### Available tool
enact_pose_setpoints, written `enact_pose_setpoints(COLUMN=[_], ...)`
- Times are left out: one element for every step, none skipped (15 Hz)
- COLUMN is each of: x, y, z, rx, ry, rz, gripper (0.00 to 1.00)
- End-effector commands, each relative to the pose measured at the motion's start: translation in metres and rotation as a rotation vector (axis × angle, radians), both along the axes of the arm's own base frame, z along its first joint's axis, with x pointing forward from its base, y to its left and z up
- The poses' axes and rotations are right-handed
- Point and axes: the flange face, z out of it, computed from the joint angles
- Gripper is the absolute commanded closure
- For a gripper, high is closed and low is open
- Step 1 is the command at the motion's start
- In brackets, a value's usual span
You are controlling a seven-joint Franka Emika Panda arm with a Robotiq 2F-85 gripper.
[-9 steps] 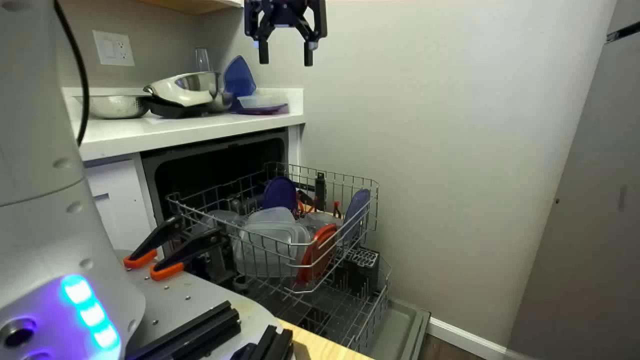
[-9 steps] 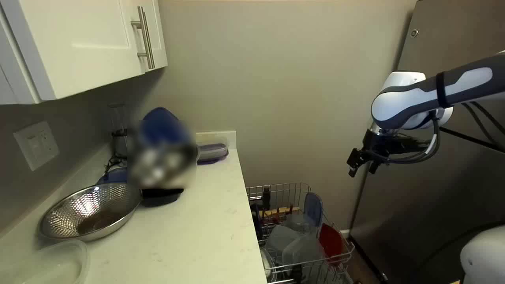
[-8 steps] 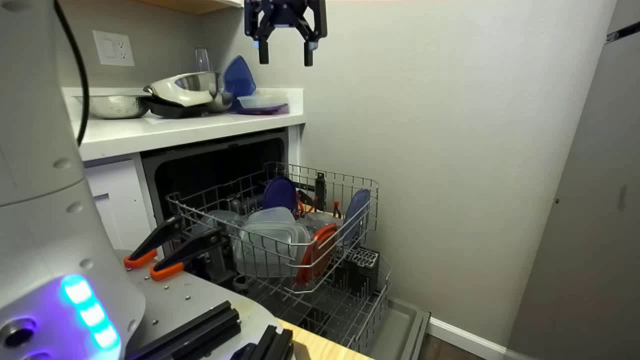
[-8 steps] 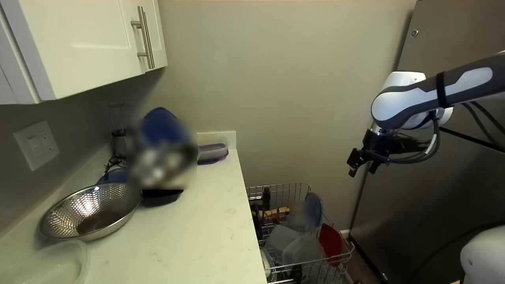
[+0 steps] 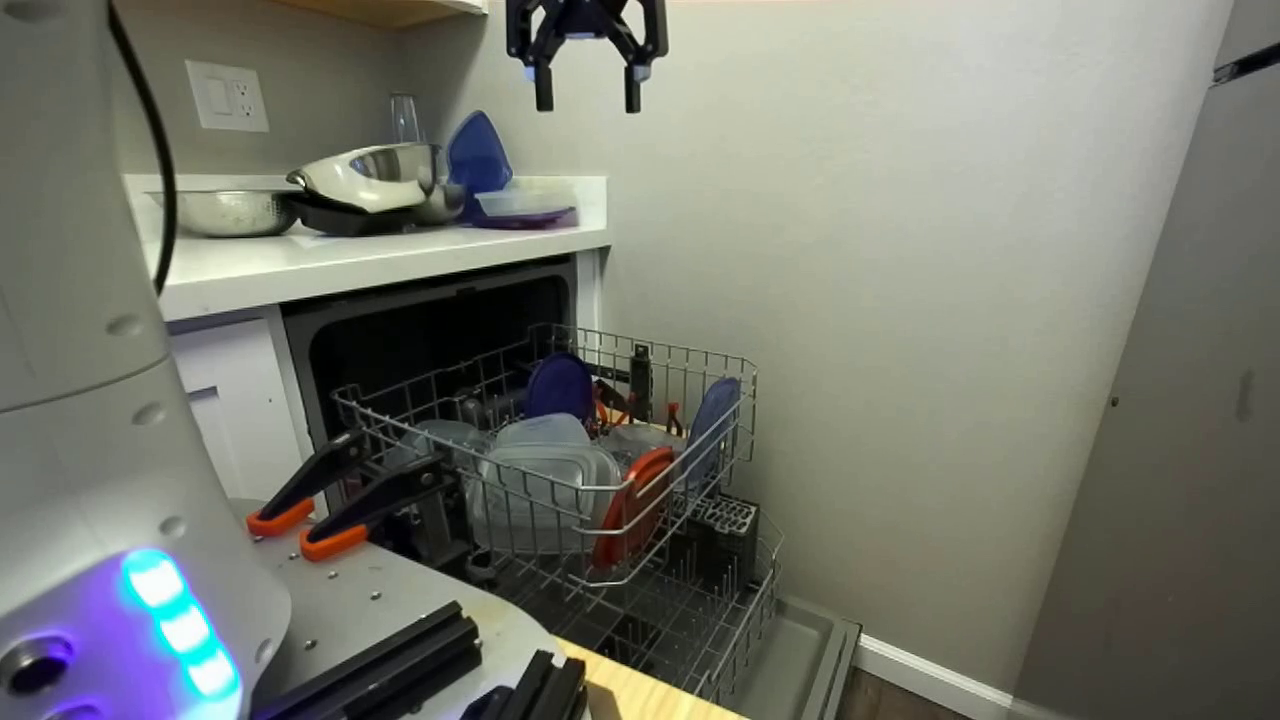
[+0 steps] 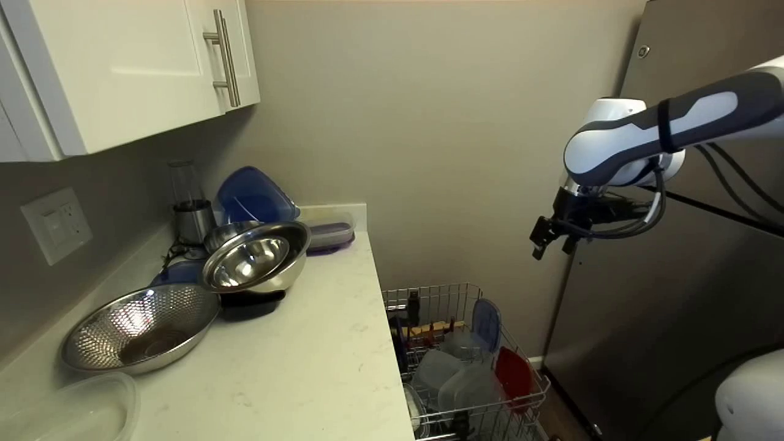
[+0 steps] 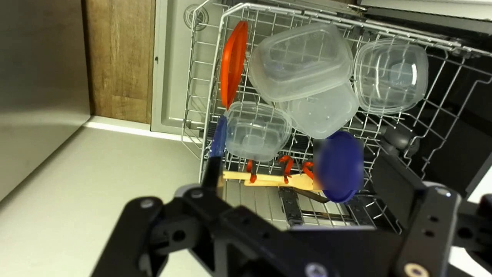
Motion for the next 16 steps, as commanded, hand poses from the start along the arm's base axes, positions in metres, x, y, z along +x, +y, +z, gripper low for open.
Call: enact_pose_setpoints(x=[0.061,0.078,0.094,0.108,0.123,0.136,0.153,0.166,0.18,0.193,0.206,0.218,0.228,0.239,0.25,0.258], y=[0.013,0.018,0.024,0.028,0.034,0.039,0.048,0.054,0.062,0.069,0.077,0.085,0.093,0.101,0.11,0.118], z=[0.006,0.008,0.011,0.013,0.015,0.017,0.018,0.02,0.02,0.02,0.021,0.021,0.021,0.021,0.02,0.02], rx=[-0.042,-0.056,-0.067,-0.076,-0.078,-0.08,-0.076,-0.078,-0.077,-0.08,-0.065,-0.065,-0.056,-0.047,-0.04,-0.033], ry=[-0.004,-0.005,-0.01,-0.016,-0.028,-0.036,-0.051,-0.06,-0.072,-0.084,-0.093,-0.101,-0.11,-0.119,-0.131,-0.138], rz=[0.09,0.108,0.133,0.154,0.177,0.201,0.221,0.241,0.259,0.273,0.29,0.298,0.309,0.312,0.314,0.326], gripper=[0.0,0.0,0.0,0.0,0.0,0.0,0.0,0.0,0.0,0.0,0.0,0.0,0.0,0.0,0.0,0.0])
